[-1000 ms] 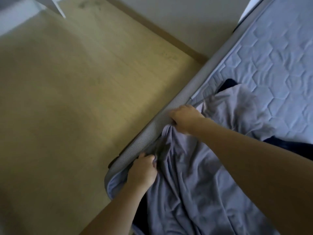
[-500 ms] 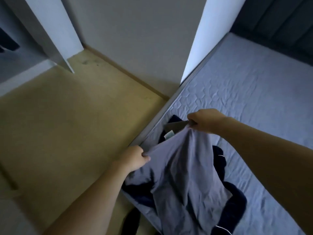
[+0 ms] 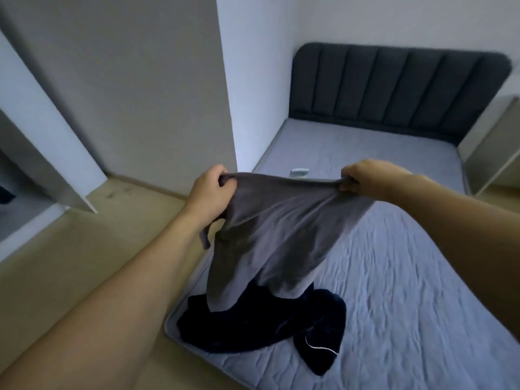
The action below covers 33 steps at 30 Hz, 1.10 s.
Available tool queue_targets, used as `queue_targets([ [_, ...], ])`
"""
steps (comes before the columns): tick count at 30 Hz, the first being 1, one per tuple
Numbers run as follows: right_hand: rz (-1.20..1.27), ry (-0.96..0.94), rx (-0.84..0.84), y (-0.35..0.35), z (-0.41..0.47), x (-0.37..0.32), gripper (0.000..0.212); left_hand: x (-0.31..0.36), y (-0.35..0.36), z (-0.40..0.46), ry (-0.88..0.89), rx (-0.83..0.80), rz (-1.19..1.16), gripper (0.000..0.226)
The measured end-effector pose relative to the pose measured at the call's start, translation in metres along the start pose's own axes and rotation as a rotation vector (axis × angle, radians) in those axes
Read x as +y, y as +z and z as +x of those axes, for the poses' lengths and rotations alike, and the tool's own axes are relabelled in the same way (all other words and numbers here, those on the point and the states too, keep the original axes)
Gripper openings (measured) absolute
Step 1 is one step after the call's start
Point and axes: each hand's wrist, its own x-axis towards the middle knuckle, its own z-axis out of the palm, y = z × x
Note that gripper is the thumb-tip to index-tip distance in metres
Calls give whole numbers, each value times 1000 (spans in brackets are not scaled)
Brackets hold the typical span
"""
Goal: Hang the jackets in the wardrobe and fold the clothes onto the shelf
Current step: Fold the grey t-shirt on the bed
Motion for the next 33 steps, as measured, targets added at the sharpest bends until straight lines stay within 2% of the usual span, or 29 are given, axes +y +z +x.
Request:
queue_targets([
  [2, -19, 22, -11, -9, -36, 32, 17, 46, 17, -15, 62, 43, -71, 13],
  [6, -19, 123, 57, -23, -112, 105, 9, 135, 75, -56, 151, 114, 3, 17],
  [9, -9, 248, 114, -35, -166, 163, 6, 203, 117, -84, 219, 37, 139, 24],
  [12, -22, 327, 150, -48, -207, 212, 11, 256, 148, -97, 299, -8, 252, 25],
  [15, -57, 395, 201, -51, -240, 256, 18, 306, 180, -99, 325, 48, 267, 18],
  [18, -72, 453, 255, -56, -273, 297, 20, 356, 213, -109, 250, 118, 192, 25],
  [22, 72, 550, 240, -60, -305, 364, 23, 411, 261, -130, 90, 44, 115, 23],
  [25, 266, 571, 162, -45, -308, 402, 23, 428, 302, -146, 49, -35, 184, 19],
  [29, 336, 513, 157, 3, -283, 421, 28, 400, 345, -167, -76, -60, 171, 7],
  [31, 392, 436, 106, 29, -260, 411, 30, 372, 351, -173, -133, -8, 142, 14],
  [33, 432, 360, 63, 47, -230, 394, 31, 345, 340, -170, -180, 35, 33, 32],
])
